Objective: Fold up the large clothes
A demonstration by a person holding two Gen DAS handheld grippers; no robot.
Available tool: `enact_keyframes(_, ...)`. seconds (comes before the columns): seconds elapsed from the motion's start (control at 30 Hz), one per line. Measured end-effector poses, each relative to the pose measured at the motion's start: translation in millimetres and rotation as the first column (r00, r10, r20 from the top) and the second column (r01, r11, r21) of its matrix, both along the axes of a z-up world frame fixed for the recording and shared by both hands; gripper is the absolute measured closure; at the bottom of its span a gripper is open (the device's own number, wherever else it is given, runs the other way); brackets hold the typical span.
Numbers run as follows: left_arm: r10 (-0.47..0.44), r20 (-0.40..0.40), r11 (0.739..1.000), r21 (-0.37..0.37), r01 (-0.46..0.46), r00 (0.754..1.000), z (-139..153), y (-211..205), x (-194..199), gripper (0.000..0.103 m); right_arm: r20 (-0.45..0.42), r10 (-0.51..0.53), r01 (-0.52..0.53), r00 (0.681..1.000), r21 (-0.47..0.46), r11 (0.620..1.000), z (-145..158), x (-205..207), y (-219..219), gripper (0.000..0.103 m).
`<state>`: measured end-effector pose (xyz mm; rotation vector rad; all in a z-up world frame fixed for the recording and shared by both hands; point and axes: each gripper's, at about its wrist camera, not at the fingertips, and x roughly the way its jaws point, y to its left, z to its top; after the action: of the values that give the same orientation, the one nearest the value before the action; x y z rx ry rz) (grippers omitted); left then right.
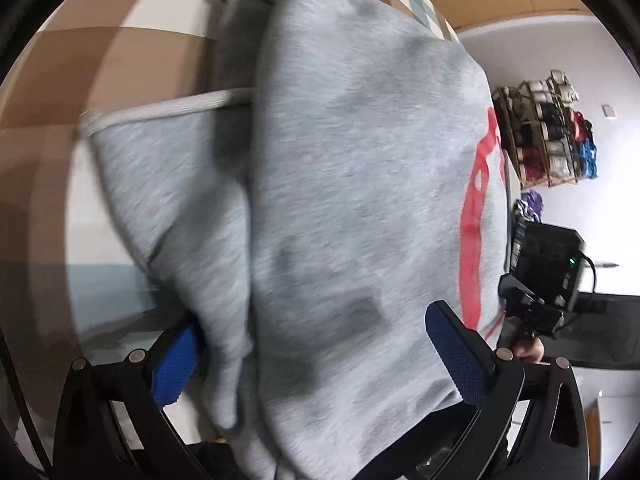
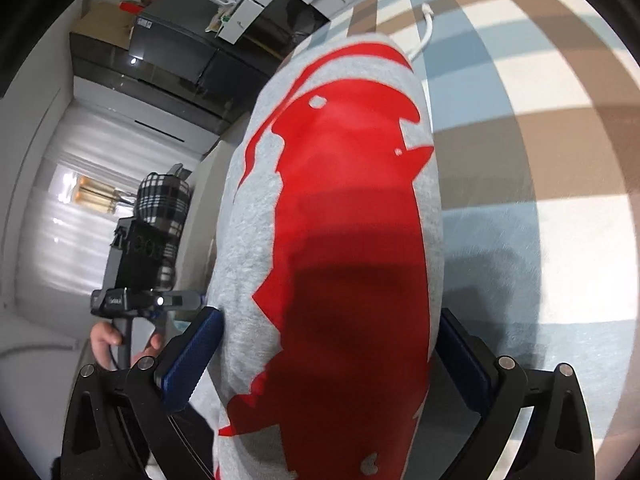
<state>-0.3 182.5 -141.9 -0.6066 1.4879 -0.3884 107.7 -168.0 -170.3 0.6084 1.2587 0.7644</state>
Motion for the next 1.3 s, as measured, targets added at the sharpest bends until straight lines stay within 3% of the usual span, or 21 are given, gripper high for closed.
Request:
enact_keyframes(0.07,-0.025,-0.019,0.999,-0.039,0.024,1.000,-3.1,-7.0,9.4,0.002,-0.074,0.026,-0.023,0.997,0.051,0.998,-11.6,4.3,-1.6,0.000)
enact_keyframes(0.2,-0.062,-0.010,0.995,-0.077,0.061,0.998,1.7,-22.5,21.3,0.004,-0.132,0.089,-0.077,0.987,0.095,0.993,-16.5,11.3,0.8,0.000)
enact_keyframes(0.37,-0.084,0.017,0.991,-0.105,0.085,0.996,9.7,-29.3,22.9,0.011,-0.070,0.144,-0.139,0.987,0.073,0.988,-14.5,5.8,9.8,0.000)
enact_keyframes(0.43,-0.090,0.024,0.992,-0.087,0.091,0.996,9.0,-30.7,22.2,0.021,-0.024,0.139,-0.138,0.990,0.056,0.989,-13.3,0.6,9.5,0.006)
enact_keyframes(0.5,-0.110,0.032,0.993,-0.029,0.111,0.993,10.9,-30.5,13.9,0.050,0.020,0.126,-0.127,0.992,0.044,0.991,-10.3,-6.1,4.5,0.019)
enact_keyframes(0.57,-0.117,0.035,0.993,0.020,0.116,0.992,8.1,-27.9,13.1,0.059,0.046,0.113,-0.116,0.993,0.065,0.991,-8.6,-13.8,-3.0,0.023)
enact_keyframes(0.7,-0.069,-0.004,0.998,-0.011,0.069,0.998,-0.1,-16.4,14.7,0.058,0.048,0.143,-0.146,0.989,0.074,0.986,-9.6,-23.0,-3.2,0.023)
enact_keyframes(0.83,-0.040,-0.052,0.997,-0.069,0.037,0.998,-8.6,-14.4,24.3,0.050,0.009,0.149,-0.149,0.989,0.087,0.985,-14.5,-10.9,-5.4,0.019)
enact_keyframes(0.97,-0.081,-0.067,0.993,-0.086,0.076,0.994,-12.0,-24.9,33.8,0.048,-0.015,0.164,-0.162,0.986,0.095,0.982,-18.6,-6.9,-5.7,0.012)
enact_keyframes(1.03,-0.112,-0.029,0.991,-0.072,0.110,0.993,-10.6,-37.4,38.5,0.048,-0.008,0.159,-0.157,0.987,0.100,0.982,-20.2,-10.5,-11.6,0.013)
enact_keyframes(1.2,-0.126,0.020,0.989,-0.069,0.127,0.992,-4.4,-41.1,30.0,0.065,0.046,0.131,-0.136,0.990,0.120,0.983,-20.9,-24.2,-25.6,0.031)
enact_keyframes(1.3,-0.132,0.040,0.988,-0.078,0.135,0.990,4.5,-42.6,32.0,0.069,0.091,0.109,-0.120,0.990,0.122,0.985,-13.8,-37.7,-35.2,0.035)
